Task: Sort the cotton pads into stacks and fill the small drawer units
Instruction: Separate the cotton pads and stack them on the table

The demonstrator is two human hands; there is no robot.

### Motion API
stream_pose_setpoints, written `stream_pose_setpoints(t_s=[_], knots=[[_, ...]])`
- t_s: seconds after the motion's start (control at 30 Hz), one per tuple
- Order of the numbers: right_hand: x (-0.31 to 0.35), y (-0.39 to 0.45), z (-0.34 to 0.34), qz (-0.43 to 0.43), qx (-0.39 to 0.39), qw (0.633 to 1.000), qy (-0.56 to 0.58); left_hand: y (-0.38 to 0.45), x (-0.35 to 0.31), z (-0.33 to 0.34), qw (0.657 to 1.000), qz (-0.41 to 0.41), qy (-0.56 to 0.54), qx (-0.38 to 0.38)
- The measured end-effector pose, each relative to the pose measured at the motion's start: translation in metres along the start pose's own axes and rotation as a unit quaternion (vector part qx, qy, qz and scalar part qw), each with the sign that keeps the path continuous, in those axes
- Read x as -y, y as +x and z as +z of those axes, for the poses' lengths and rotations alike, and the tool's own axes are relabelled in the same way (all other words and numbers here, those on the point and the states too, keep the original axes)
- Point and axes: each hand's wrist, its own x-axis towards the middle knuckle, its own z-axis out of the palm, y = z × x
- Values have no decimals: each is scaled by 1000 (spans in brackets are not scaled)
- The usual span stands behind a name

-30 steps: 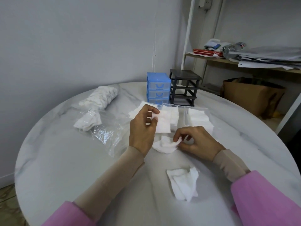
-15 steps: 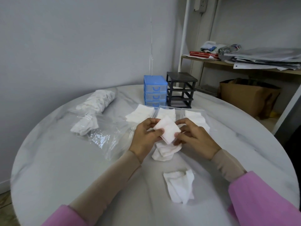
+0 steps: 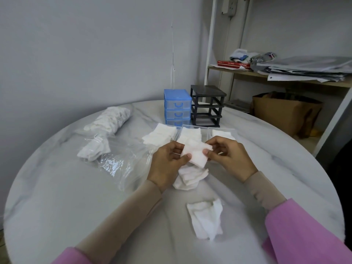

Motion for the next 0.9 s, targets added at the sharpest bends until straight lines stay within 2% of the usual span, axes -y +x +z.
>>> stream_pose_setpoints(t_s=[0.13, 0.23, 0.3, 0.53, 0.9], knots=[[-2, 11, -6, 8, -32, 999, 7, 2, -2, -6, 985, 50, 147, 71], [0, 27, -10, 25, -51, 998, 27, 2, -1, -10, 966, 63, 204, 148], [2, 42, -12, 45, -57, 996, 56, 2, 1, -11, 958, 60, 222, 173], [-11, 96, -3, 123, -22, 992, 1, 6, -1, -15, 956, 37, 236, 169], [-18, 121, 5, 162, 35, 986, -32, 12, -5, -18, 964, 45, 222, 140]])
